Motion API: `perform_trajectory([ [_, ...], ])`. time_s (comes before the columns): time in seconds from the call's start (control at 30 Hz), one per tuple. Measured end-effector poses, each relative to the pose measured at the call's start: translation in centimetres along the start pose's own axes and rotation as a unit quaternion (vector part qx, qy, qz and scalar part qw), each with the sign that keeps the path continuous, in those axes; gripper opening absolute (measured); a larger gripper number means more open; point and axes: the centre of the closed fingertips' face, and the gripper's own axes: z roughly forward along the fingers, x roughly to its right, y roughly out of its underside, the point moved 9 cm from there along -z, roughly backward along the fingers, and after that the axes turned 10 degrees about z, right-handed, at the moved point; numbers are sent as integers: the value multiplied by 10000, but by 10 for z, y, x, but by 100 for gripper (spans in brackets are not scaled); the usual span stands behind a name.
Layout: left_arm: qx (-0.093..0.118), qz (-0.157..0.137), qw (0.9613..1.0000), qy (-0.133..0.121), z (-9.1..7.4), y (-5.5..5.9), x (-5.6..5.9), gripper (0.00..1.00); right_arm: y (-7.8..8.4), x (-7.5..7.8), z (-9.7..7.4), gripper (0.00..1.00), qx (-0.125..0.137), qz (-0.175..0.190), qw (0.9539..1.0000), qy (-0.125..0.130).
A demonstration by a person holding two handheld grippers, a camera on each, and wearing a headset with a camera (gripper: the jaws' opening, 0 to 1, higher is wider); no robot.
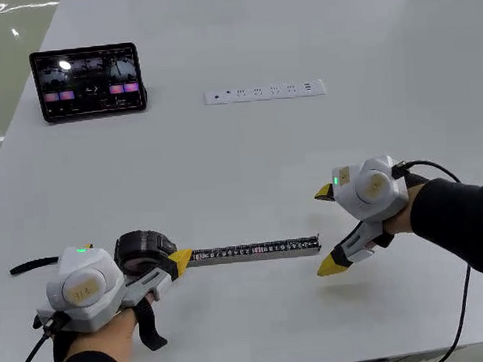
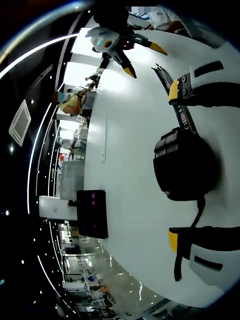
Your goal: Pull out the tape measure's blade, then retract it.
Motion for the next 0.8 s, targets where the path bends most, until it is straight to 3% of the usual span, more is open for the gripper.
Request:
perform_trajectory([
  [0.33,-4,121,9999,-24,7,3,-1,99,5,-1,5,56,-54,-262,9995,-152],
  [0.8,-41,68,10000,-16,10,2,-2,99,6,-3,10,37,-231,-535,9980,-254],
])
